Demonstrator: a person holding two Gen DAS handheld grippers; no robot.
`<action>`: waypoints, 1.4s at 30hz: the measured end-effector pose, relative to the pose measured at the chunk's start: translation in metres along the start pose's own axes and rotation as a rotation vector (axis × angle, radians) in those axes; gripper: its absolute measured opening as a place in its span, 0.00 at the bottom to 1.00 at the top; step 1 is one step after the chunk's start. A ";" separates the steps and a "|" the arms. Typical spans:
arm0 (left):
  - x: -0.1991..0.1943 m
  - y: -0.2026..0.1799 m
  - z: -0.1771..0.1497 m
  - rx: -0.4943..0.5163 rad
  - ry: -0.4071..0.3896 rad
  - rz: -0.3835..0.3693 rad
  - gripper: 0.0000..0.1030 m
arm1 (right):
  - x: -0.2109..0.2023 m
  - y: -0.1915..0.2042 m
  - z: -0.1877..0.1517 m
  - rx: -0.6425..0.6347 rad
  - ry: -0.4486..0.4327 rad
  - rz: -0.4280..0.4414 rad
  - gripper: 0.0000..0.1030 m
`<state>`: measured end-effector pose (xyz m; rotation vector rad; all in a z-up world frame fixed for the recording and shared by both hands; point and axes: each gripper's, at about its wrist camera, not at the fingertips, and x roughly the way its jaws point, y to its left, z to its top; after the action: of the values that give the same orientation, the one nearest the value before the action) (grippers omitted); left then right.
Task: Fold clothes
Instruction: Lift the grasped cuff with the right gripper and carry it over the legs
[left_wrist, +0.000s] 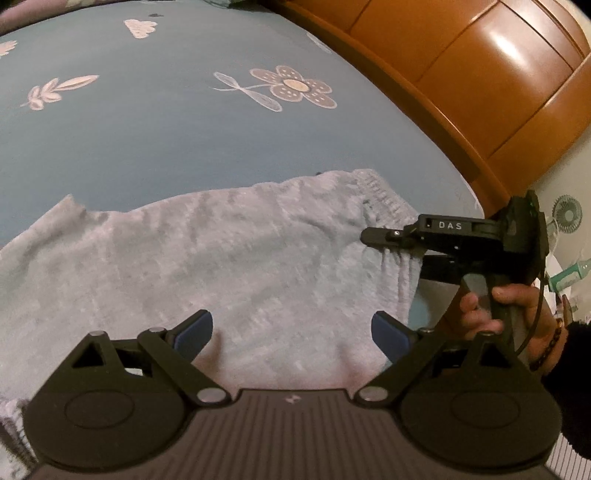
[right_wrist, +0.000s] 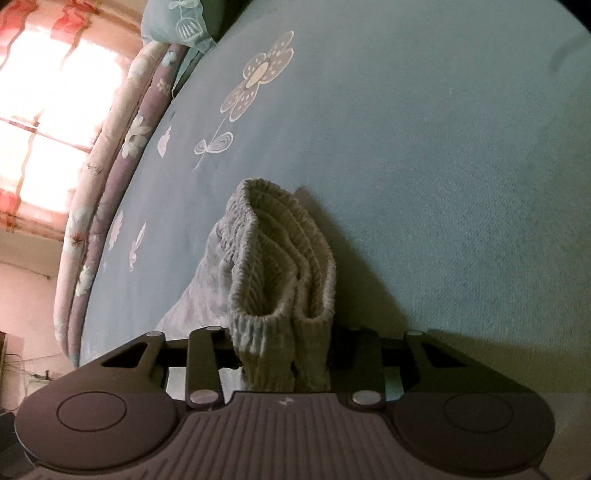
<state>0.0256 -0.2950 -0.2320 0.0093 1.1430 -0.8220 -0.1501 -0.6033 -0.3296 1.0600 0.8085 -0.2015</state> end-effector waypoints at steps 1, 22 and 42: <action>-0.003 0.003 -0.002 -0.007 -0.003 0.003 0.90 | -0.001 0.002 0.000 -0.005 0.002 -0.015 0.40; -0.144 0.089 -0.071 -0.084 -0.164 0.104 0.90 | -0.017 0.180 -0.038 -0.475 -0.069 -0.416 0.32; -0.261 0.187 -0.146 -0.132 -0.285 0.105 0.90 | -0.030 0.352 -0.165 -0.600 -0.167 -0.366 0.30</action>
<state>-0.0248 0.0472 -0.1608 -0.1520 0.9171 -0.6300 -0.0717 -0.2955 -0.1035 0.3219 0.8342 -0.3274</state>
